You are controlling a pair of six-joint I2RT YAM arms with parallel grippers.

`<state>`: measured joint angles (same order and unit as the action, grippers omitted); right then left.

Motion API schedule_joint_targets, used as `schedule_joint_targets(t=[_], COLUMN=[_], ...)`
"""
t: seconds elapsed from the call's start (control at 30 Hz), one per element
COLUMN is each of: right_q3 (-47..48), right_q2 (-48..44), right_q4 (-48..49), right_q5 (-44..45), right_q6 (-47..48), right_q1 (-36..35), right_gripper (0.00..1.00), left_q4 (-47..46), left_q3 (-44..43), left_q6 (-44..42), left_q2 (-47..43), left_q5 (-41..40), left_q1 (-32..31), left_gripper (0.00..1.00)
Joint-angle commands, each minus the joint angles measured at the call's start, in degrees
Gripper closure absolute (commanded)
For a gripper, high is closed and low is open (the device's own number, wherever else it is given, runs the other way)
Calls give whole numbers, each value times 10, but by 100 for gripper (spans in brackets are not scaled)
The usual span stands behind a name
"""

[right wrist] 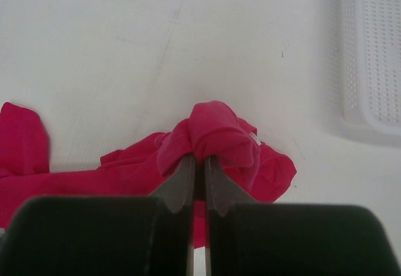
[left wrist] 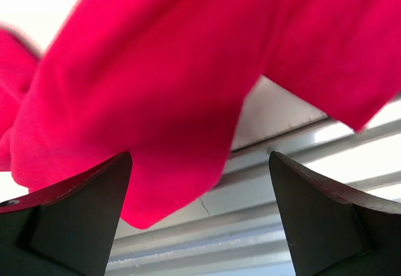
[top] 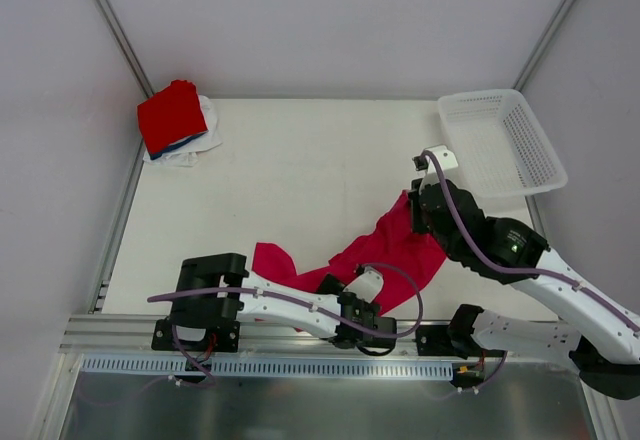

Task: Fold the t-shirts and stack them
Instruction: Move the tshirt to the center of the board

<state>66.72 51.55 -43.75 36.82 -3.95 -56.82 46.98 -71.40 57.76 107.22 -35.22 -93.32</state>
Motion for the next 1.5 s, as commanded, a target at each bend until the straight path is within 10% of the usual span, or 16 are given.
schedule_joint_targets(t=[0.0, 0.57, 0.93, 1.47], right_q3=[-1, -10, -9, -25], right_q2=[-14, 4, 18, 8], right_q4=[-7, -7, -6, -6], right_q5=[2, 0, -1, -9], right_q6=[-16, -29, -31, -48], right_q1=[2, 3, 6, 7], right_gripper=[99, 100, 99, 99], left_q4=[58, 173, 382, 367], left_q3=[-13, -25, -211, -170], left_q6=[72, 194, 256, 288], left_q2=[3, 50, 102, 165], left_q5=[-54, -47, -70, -78], left_q1=[2, -9, -76, -63], left_gripper=[8, 24, 22, 26])
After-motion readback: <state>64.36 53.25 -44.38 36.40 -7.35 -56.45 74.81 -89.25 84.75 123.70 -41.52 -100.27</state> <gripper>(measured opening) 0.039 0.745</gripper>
